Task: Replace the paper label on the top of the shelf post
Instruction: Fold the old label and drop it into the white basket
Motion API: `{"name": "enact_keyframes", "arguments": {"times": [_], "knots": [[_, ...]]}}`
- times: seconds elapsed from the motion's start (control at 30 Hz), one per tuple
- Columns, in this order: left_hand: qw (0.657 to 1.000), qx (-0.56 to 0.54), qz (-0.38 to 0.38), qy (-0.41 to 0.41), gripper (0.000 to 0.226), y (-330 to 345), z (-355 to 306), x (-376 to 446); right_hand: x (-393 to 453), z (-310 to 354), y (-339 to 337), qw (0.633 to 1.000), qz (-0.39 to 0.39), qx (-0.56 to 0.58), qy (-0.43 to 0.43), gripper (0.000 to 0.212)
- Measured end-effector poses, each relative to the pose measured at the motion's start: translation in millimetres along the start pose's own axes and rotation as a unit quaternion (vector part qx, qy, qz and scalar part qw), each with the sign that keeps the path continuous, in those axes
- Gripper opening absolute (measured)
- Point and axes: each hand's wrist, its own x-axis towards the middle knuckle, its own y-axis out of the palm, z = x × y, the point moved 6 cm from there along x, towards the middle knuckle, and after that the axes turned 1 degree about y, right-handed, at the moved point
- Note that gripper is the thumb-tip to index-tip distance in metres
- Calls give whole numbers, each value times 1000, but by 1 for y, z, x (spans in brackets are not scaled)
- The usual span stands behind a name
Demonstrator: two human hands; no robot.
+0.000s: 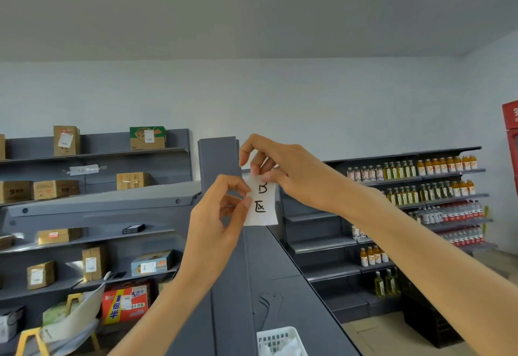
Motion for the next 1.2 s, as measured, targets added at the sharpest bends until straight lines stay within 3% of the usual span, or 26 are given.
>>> {"name": "enact_keyframes", "arguments": {"times": [0.23,0.43,0.67,0.9,1.2], "knots": [[998,-2,-18,-58,23,31,8,-34,-55,-44,19,998,-37,36,35,26],[992,-46,-34,-111,20,51,7,-56,-89,-78,42,976,-28,183,114,33],[987,-41,-30,-149,35,68,9,-69,-105,-89,38,967,-74,211,122,39],[987,-34,-53,-145,33,74,10,-75,-117,-100,33,955,-105,235,146,29],[993,63,-59,-82,18,71,3,-75,-122,-105,35,951,-141,214,172,19]]}}
